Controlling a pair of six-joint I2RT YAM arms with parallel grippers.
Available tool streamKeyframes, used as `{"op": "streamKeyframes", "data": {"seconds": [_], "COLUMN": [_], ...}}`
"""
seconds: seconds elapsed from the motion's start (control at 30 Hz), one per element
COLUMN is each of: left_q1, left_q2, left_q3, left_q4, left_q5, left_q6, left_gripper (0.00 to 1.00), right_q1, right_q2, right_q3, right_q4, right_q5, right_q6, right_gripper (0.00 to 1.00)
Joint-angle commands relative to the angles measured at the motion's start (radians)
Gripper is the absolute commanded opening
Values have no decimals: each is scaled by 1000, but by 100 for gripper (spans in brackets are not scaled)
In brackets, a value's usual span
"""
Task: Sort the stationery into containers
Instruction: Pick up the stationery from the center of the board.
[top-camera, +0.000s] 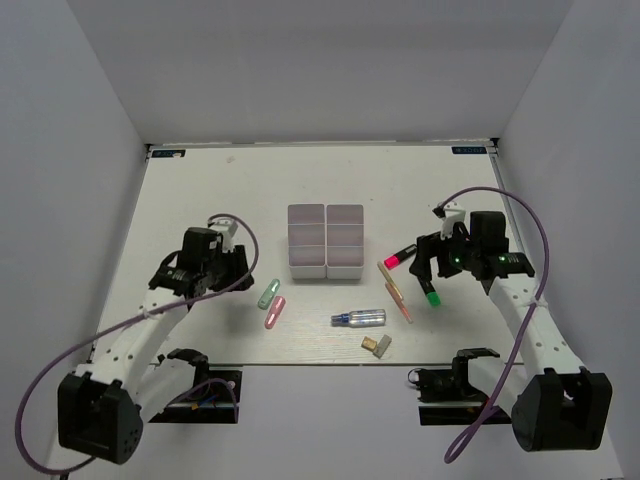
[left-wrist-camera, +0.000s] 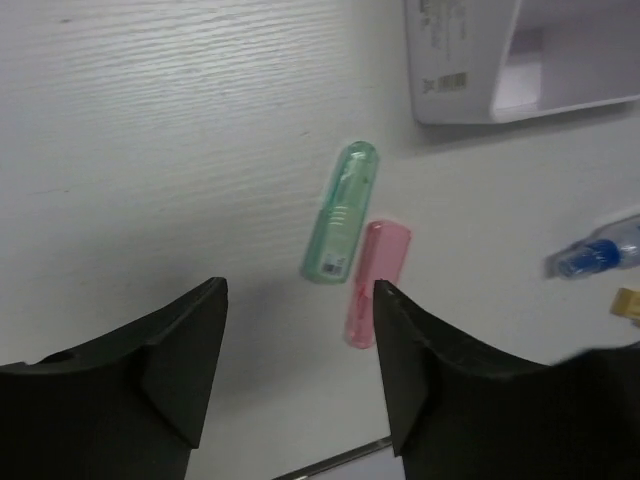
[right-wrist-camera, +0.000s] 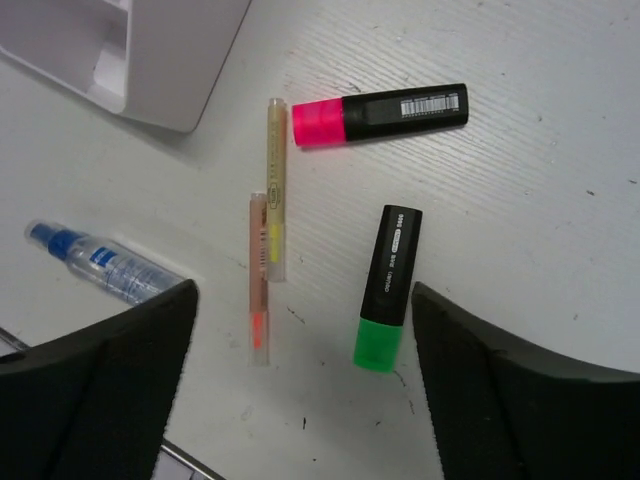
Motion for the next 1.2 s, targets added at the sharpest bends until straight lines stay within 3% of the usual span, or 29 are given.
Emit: {"op": "streamKeyframes", "data": {"seconds": [0.0, 0.03, 0.07, 0.17, 0.2, 0.23, 0.27, 0.3, 0.33, 0.5, 0.77, 1.17], "left_q1": [-47, -61, -87, -113, -116, -128, -135, -145, -171, -205, -207, -207], "left_q2": [99, 122, 153, 211, 225, 259, 274, 286, 325, 402, 517, 557], "left_q3": [99, 110, 122, 125, 128, 137, 154, 172, 179, 217, 263, 262], "left_q4": [-55, -85, -95, -95, -90, -86, -90, -101, -103, -107, -104, -77], "left_q5": [169, 171, 168, 156, 165, 180, 183, 176, 144, 55, -53, -2], "left_q6": [71, 80, 88, 110, 116, 123, 134, 139, 150, 185, 211, 202], "left_gripper": [74, 74, 71, 56, 55, 55, 55, 55, 55, 52, 58, 58], "right_q1": [-1, -1, 1, -2, -1, -2, 1, 1, -1, -1, -1, -2], "right_q2": [-3, -12, -20, -31, -37, -37, -38, -37, -37, -40, -40, -43], "right_q3": [47, 44, 35, 34, 34, 34, 37, 42, 44, 44, 44, 50], "right_q4": [-36, -31, -26, -29, -31, -32, -34, -39, -45, -43, -54, -62], "right_q5": [-71, -74, -74, -89, -92, -97, -100, -106, -106, -103, -112, -118], "right_q6": [-39, -41, -43, -49, -47, -47, -47, -46, -46, -49, -55, -58], "right_gripper": [82, 69, 47, 14, 14, 21, 64, 81, 88, 69, 70, 72]}}
